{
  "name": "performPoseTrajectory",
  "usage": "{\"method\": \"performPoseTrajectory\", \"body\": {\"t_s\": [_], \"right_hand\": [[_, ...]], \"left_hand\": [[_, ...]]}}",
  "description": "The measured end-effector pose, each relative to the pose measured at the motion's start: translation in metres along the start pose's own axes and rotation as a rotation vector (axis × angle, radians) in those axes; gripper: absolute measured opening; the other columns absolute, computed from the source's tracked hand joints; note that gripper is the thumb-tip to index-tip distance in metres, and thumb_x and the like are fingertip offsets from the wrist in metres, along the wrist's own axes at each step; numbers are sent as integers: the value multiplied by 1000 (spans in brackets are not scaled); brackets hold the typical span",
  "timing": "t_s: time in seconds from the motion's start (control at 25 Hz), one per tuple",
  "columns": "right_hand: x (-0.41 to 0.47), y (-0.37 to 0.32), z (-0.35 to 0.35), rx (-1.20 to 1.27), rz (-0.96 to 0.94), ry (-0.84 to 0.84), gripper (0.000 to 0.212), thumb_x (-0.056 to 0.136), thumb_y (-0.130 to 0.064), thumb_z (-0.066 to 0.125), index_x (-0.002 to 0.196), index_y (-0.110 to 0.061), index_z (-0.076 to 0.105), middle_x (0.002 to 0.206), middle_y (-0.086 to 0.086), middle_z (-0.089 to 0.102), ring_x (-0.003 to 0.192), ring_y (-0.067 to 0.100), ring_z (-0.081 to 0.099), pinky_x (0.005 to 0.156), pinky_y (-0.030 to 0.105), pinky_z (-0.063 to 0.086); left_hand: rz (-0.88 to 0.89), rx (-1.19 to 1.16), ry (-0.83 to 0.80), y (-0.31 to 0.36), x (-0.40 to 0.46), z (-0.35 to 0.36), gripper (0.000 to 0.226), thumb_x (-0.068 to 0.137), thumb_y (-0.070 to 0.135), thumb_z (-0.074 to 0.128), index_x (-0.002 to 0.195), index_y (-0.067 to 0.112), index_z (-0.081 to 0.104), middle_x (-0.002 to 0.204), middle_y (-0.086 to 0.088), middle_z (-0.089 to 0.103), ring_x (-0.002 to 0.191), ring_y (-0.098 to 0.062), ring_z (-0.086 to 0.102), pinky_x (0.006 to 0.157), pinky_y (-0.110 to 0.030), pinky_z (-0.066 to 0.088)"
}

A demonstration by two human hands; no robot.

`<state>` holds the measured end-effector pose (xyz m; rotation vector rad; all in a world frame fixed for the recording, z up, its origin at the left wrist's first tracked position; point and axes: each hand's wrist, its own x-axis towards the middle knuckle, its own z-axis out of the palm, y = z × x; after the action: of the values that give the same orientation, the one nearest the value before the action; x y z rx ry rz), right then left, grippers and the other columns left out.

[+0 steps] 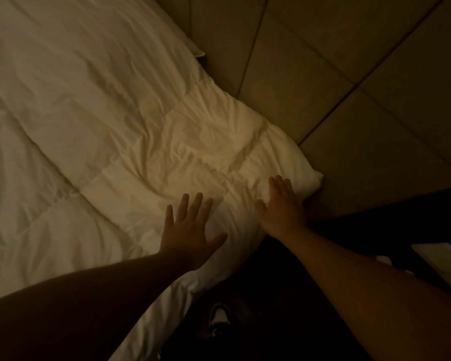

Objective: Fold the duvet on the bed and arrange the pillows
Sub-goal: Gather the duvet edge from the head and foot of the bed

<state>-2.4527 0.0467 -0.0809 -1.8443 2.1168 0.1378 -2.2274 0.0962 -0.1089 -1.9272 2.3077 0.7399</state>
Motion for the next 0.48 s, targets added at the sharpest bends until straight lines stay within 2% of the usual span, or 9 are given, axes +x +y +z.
{"method": "performPoseTrajectory", "body": {"t_s": [0.12,0.24,0.32,0.4,0.48], "right_hand": [[-2,32,14,73,82,13,71,95,-40,46,153,-9,20,161,13,17,148,30,12,119,47,16],[7,58,41,185,168,-17,74,93,-35,52,152,-4,19,158,17,20,146,33,17,119,46,19],[15,73,61,260,219,-61,74,92,-31,54,151,-4,20,155,18,24,144,35,23,118,44,23],[28,84,77,359,279,-60,67,90,-29,57,147,-6,29,148,18,36,136,37,37,112,44,34],[46,95,97,535,384,-34,65,89,-29,59,144,-4,34,145,19,42,132,36,43,108,43,39]], "left_hand": [[15,46,4,19,3,24,94,80,83,20,153,33,-11,162,6,-16,146,-21,-24,117,-54,-11],[30,106,20,34,10,58,96,79,81,22,155,28,-2,164,2,-8,149,-26,-15,118,-56,-5],[26,140,9,43,15,83,98,78,80,31,155,27,3,164,0,-4,149,-28,-12,116,-60,-2],[-5,156,-4,50,22,104,102,77,79,41,155,25,2,164,-3,-7,148,-31,-15,114,-64,-5],[-46,184,17,57,31,121,109,74,78,48,155,22,2,163,-6,-7,148,-33,-14,112,-66,-7]]}}
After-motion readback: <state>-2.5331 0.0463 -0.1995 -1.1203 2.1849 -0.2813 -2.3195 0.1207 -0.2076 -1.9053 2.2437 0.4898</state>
